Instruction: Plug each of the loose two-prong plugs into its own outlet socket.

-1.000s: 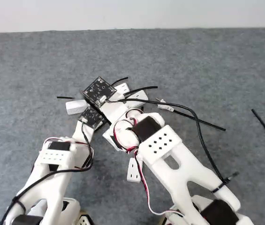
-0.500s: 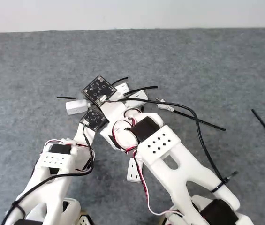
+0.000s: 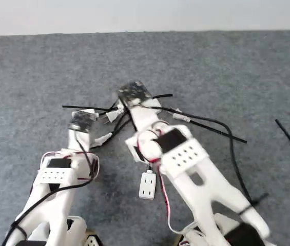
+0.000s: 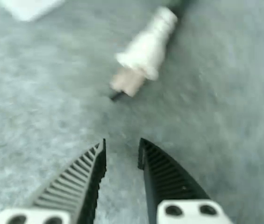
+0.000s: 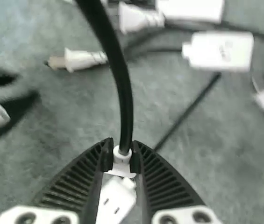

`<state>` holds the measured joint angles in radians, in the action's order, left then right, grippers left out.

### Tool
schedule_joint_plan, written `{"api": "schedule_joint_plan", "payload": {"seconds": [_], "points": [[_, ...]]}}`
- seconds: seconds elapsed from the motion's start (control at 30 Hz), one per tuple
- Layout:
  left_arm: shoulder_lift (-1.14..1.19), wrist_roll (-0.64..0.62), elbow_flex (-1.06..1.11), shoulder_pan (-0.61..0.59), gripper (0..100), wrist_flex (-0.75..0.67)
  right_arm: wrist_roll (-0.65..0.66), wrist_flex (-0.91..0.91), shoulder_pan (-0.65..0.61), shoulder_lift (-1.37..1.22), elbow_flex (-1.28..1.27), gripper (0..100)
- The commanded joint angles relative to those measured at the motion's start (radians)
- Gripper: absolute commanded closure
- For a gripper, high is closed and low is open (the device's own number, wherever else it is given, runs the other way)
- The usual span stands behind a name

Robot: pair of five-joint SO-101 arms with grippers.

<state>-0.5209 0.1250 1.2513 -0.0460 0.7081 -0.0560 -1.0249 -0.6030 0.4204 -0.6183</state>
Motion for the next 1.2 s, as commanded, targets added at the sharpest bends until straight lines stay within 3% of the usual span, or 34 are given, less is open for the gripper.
{"api": "schedule_joint_plan", "payload": {"seconds": [0.0,0.23,0.47,0.87,1.17], "points": [[-0.021,-0.132,-0.001,-0.052,89,-0.094,-0.043,0.079,0.054,0.147,-0.101,99.0],[-0.021,-0.133,0.001,-0.052,89,-0.092,-0.051,0.220,0.058,0.366,-0.367,99.0],[-0.021,-0.132,0.001,-0.052,89,-0.092,-0.008,0.219,0.070,0.496,-0.555,99.1],[-0.021,-0.132,0.001,-0.052,89,-0.092,0.028,0.186,0.024,0.788,-0.664,99.1],[-0.021,-0.132,0.001,-0.052,89,-0.092,0.094,0.116,-0.038,0.756,-0.660,99.1]]}}
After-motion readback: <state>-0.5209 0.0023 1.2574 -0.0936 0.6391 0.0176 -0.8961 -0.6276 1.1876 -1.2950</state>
